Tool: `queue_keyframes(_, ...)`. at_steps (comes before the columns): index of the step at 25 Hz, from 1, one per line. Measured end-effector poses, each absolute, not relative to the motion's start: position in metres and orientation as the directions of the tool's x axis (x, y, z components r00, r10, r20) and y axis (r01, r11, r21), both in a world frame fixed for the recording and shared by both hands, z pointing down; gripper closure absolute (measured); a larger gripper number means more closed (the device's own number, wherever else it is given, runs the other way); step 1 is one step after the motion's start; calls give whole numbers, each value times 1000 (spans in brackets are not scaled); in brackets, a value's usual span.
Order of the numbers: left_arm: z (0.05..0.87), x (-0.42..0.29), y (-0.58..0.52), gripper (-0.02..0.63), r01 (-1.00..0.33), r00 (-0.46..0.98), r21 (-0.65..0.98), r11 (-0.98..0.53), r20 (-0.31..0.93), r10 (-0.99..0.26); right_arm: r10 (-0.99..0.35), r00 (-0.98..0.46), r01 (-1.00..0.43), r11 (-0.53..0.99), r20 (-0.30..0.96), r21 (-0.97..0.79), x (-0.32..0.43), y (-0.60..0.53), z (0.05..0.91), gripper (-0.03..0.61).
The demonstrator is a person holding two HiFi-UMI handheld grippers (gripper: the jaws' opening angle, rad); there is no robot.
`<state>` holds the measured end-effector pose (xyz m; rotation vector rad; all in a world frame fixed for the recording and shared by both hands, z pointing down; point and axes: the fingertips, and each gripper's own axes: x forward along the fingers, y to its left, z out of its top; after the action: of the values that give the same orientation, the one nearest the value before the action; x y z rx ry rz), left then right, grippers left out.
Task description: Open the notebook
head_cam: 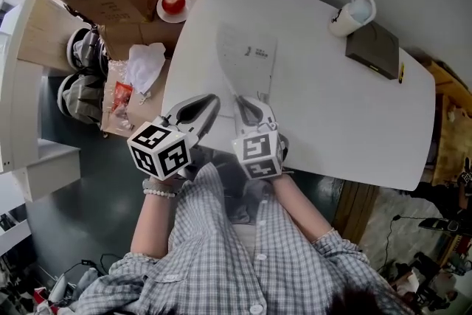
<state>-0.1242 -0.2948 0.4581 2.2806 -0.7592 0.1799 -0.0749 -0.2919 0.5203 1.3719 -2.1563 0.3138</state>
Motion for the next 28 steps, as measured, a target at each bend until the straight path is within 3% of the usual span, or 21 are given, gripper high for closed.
queue_keyframes(8, 455, -117, -298, 598, -591, 803, 567, -574, 345, -486, -839, -301, -954, 260, 454, -153, -34, -286, 500, 547)
queue_keyframes(12, 493, -112, -298, 601, -652, 758, 505, -566, 453, -469, -867, -265, -951, 161, 422, -266, -12, -275, 494, 546)
queue_keyframes(20, 566, -80, -300, 604, -689, 657, 338, -641, 665, -355, -885, -168, -920, -18, 435, -391, 32, -258, 495, 546)
queue_keyframes(28, 566, -45, -293, 604, -649, 665, 310, -695, 675, -320, -869, -95, -898, -135, 486, -418, 68, -240, 511, 546)
